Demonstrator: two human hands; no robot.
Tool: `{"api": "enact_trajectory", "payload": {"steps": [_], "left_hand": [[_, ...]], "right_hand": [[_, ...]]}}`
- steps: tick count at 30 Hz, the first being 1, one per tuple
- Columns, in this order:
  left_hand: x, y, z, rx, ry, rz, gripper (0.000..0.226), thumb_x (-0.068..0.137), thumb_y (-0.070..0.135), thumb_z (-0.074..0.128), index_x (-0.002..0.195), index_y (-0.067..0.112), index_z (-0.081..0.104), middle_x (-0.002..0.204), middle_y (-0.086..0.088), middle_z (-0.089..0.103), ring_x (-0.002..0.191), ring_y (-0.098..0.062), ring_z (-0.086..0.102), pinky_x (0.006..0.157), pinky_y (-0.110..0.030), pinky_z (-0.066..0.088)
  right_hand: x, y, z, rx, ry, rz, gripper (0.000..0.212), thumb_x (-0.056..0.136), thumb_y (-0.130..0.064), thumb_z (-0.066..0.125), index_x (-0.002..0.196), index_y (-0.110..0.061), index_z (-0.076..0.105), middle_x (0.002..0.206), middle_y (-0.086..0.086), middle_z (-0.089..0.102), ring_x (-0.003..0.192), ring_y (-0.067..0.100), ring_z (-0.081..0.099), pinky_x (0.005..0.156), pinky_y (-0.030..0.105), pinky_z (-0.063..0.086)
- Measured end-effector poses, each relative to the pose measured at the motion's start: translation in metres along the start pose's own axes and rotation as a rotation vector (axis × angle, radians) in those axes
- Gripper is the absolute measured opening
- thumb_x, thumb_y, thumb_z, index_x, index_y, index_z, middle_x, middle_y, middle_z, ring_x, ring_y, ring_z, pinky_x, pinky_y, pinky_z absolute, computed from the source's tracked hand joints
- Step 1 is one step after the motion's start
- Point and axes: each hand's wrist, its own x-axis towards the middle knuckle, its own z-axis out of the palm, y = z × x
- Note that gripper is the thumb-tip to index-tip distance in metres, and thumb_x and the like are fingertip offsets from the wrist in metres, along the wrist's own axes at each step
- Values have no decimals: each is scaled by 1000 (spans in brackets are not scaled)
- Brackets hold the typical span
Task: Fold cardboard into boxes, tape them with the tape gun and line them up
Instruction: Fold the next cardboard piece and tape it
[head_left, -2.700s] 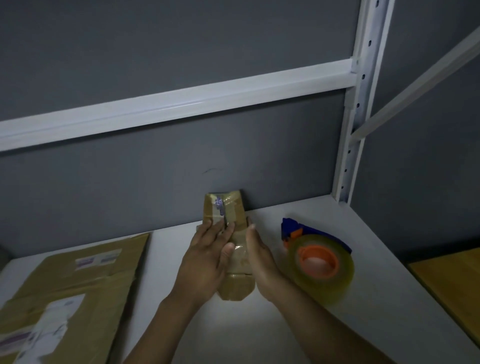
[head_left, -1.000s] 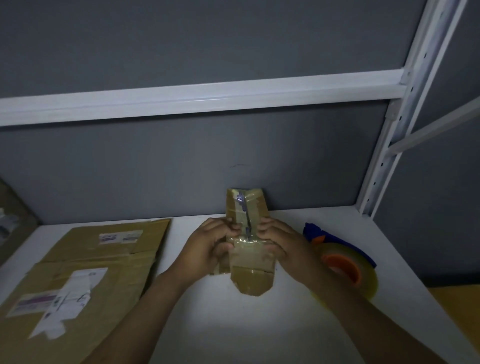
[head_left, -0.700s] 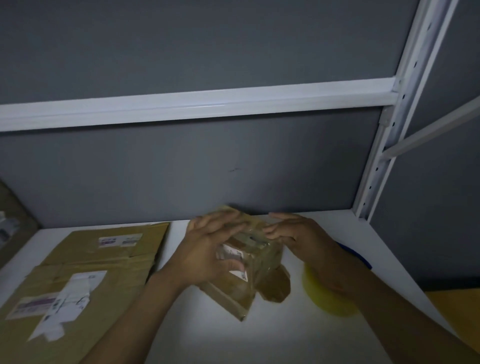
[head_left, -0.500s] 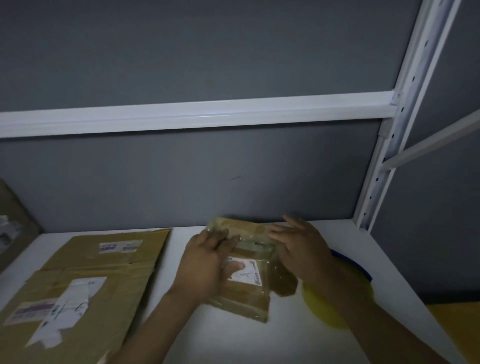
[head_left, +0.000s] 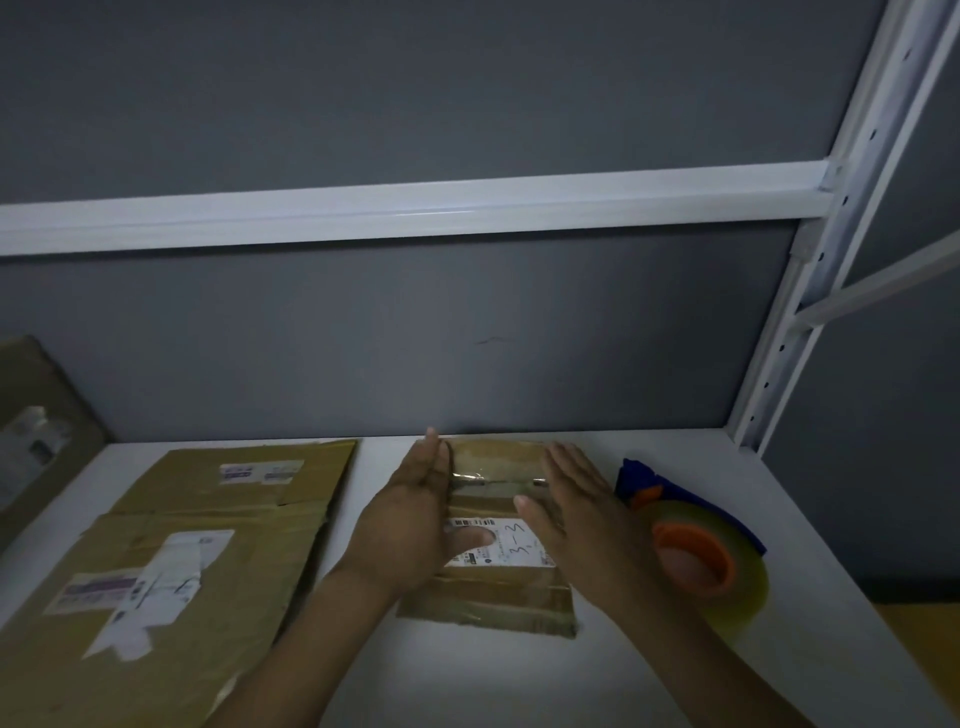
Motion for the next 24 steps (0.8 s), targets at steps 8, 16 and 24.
{"api": "enact_trajectory", "payload": {"steps": [8, 16, 24], "left_hand": [[10, 14, -16, -288, 15, -96, 92, 73, 69, 64, 144, 25, 27, 140, 2, 50, 120, -16, 55, 89, -22, 46], [-5, 13, 4, -545, 91, -321, 103, 55, 67, 76, 135, 13, 42, 121, 4, 66, 99, -15, 67, 67, -20, 53], [-27, 13, 3, -619, 113, -263, 80, 53, 75, 65, 113, 23, 52, 98, 9, 70, 89, -7, 66, 76, -25, 55]], "right_hand": [[28, -11, 0, 457, 2, 306, 73, 100, -38, 40, 152, -27, -10, 161, -5, -4, 75, 11, 62, 52, 16, 48], [4, -2, -1, 730, -54, 419, 43, 102, -45, 29, 138, -25, 40, 89, 7, 68, 69, 14, 66, 44, 14, 42], [-12, 3, -11, 805, 42, 370, 20, 96, -34, 51, 106, -19, 59, 88, -2, 70, 73, 12, 70, 61, 26, 56]]}}
